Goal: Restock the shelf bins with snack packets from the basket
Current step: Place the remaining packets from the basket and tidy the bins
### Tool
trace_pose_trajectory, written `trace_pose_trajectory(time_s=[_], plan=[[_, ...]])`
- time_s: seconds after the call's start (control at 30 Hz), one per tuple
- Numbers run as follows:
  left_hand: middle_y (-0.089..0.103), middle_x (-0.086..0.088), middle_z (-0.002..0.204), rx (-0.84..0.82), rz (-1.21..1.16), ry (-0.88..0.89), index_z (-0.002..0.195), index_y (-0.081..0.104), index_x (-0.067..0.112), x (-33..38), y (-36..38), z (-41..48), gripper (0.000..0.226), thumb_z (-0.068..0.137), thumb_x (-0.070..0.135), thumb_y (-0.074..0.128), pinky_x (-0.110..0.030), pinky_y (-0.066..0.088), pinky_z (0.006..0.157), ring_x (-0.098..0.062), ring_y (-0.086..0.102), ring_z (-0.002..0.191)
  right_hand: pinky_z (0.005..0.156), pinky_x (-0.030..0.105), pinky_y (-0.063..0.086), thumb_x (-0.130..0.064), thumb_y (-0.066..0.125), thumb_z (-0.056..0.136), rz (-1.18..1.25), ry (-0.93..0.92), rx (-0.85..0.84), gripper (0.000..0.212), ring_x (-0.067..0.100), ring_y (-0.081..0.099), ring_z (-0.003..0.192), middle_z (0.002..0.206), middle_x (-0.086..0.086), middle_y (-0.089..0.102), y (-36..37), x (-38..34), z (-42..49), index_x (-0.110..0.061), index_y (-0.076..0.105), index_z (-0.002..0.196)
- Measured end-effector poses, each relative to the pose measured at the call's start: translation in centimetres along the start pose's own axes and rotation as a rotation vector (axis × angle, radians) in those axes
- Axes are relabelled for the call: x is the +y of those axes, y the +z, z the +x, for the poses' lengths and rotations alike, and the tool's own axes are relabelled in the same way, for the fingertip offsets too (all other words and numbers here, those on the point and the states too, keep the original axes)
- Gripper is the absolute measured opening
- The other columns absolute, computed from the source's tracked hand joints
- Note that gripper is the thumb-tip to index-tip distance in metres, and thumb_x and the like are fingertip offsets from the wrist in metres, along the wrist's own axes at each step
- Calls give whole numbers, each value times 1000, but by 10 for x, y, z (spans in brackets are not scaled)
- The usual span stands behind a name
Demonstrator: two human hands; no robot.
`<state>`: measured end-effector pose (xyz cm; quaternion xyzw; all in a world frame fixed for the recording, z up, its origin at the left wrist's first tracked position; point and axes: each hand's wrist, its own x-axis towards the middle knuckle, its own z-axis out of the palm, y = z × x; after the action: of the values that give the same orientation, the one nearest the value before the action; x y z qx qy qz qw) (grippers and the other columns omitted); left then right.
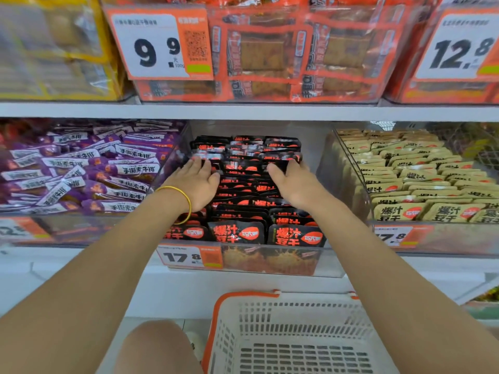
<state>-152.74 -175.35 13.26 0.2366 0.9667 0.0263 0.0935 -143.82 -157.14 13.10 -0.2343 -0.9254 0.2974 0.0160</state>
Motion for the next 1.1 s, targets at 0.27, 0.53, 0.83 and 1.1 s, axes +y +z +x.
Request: trace_pose_trajectory(time_s=[0.27, 0.53, 0.83, 1.1], plan=[[-10, -3, 159, 12, -51, 120, 152, -1, 20, -6, 3, -29, 54, 103, 39, 9, -32, -4, 119, -14, -9, 146, 115, 50, 17, -51, 18, 100, -348, -217, 118, 65, 28, 11, 146, 159, 9, 11, 11, -12, -32, -12, 16, 151], [1, -7, 159, 70, -270, 128, 151, 5, 11, -6, -7, -39, 50, 105, 28, 13, -34, 3, 118, -17, -1, 147, 116, 51, 8, -52, 16, 100, -386, -269, 143, 63, 23, 6, 147, 160, 4, 9, 11, -13, -44, -16, 14, 152], [-7, -3, 159, 73, -8, 76, 152, -2, 22, -3, 5, -42, 53, 102, 39, 7, -35, -3, 119, -14, -7, 146, 117, 48, 5, -51, 13, 100, -425, -303, 136, 63, 20, 5, 147, 160, 4, 10, 26, -15, -57, -16, 14, 152], [19, -6, 157, 241, -85, 157, 150, 23, 18, 8, 8, -70, 56, 99, 37, 9, -40, 11, 118, -19, 18, 144, 107, 43, 32, -40, 24, 103, -201, -439, 278, 49, 26, 41, 132, 137, 10, 51, 13, -5, -85, -12, 51, 132]])
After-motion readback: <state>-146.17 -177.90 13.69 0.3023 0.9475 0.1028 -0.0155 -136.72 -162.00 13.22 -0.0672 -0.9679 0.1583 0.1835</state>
